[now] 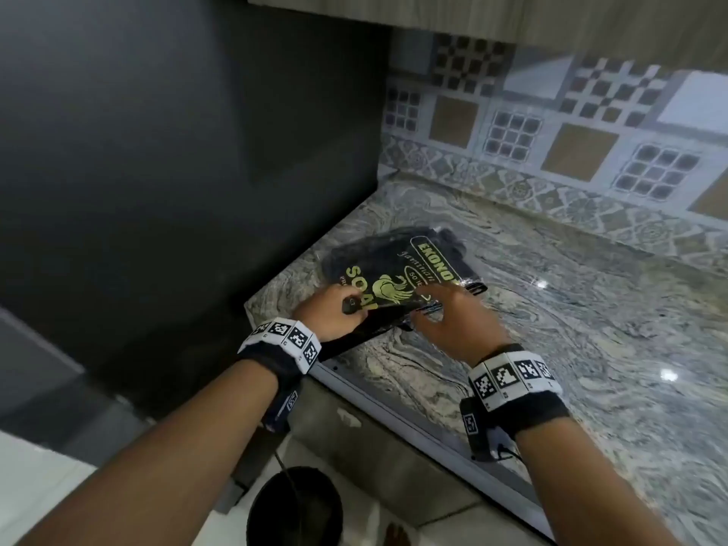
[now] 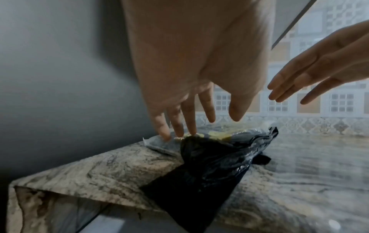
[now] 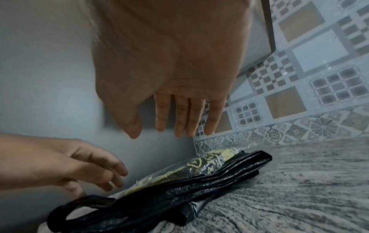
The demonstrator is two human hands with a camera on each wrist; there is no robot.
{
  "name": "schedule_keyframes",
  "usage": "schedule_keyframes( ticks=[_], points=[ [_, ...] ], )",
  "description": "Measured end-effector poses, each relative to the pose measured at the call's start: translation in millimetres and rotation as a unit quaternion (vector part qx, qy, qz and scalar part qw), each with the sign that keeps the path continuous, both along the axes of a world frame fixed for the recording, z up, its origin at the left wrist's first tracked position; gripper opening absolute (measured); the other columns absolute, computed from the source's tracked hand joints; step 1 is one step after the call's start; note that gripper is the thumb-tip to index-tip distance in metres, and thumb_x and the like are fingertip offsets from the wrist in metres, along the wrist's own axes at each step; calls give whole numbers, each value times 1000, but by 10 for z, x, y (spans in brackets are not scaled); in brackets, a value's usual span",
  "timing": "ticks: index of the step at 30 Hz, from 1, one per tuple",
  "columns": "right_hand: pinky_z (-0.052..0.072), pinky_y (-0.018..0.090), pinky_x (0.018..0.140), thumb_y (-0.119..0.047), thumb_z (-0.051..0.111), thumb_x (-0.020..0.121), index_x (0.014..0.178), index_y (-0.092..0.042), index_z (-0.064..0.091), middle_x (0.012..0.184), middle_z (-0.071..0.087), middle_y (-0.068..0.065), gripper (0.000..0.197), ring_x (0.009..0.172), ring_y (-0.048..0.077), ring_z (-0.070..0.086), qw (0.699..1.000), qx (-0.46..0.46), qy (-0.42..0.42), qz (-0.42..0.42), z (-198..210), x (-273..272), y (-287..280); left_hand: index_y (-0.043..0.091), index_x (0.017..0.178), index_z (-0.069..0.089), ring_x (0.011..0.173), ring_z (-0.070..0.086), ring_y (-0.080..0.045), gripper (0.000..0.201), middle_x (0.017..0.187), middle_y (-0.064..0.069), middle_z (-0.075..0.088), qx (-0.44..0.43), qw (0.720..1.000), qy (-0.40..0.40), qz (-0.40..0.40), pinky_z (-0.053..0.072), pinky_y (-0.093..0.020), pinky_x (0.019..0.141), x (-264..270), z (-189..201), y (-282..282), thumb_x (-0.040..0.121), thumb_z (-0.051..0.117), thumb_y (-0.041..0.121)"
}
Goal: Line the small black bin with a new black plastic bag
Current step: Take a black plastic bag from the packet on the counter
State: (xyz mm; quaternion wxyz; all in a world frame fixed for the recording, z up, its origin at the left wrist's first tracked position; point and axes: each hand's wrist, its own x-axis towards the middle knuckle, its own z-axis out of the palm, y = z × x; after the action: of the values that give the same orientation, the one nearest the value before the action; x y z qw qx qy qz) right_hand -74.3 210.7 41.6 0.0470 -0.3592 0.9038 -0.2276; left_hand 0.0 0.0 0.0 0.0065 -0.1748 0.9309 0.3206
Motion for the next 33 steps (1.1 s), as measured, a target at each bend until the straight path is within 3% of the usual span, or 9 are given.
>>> schedule_keyframes(
  ticks=[4,10,13,17,22,29,33],
  points=[
    [53,41,90,-44,59,83,124,-28,56,125,59,3,44,107,23,60,1000,15,-16,11,-138,-190,-34,25,109,68,108,61,-23,40,118,0,65,-68,997,-18,17,51,-35,89,-134,-113,25,76,66,47],
    [53,44,90,-41,61,82,120,-26,59,119,62,1,41,103,20,61,999,1,-5,42,-243,-305,-117,21,93,74,96,64,-27,20,106,-3,69,-141,988,41,51,50,-34,78,-251,-203,81,81,64,32],
    [52,42,89,-37,62,81,116,-23,62,116,64,1,38,103,20,60,998,-4,20,54,-296,-308,-158,19,89,75,92,65,-27,16,102,-3,69,-115,987,86,73,52,-37,77,-263,-180,55,84,62,27],
    [46,40,94,-37,62,80,118,-23,61,121,62,0,41,114,22,55,992,15,58,109,-347,-190,-314,19,92,75,92,66,-23,19,100,-3,70,-44,985,123,108,54,-42,81,-258,-119,-100,84,63,30],
    [36,44,100,-44,62,77,131,-26,49,136,52,2,58,126,24,43,971,126,91,181,-481,-97,-611,16,91,76,88,66,-20,19,97,-5,71,-9,983,145,114,54,-40,82,-274,-43,-211,83,65,29],
    [42,43,87,-24,57,84,112,-22,64,114,62,7,29,108,29,52,972,136,117,149,-645,-134,-780,23,89,76,86,66,-16,18,96,-1,70,-12,984,136,117,56,-40,78,-306,-78,-243,82,65,35],
    [44,40,84,-25,52,90,103,-18,68,106,67,6,22,103,28,56,977,113,98,151,-670,-177,-790,23,89,77,85,66,-16,19,96,-1,70,-17,983,137,123,56,-40,77,-315,-87,-251,82,65,36]
  ],
)
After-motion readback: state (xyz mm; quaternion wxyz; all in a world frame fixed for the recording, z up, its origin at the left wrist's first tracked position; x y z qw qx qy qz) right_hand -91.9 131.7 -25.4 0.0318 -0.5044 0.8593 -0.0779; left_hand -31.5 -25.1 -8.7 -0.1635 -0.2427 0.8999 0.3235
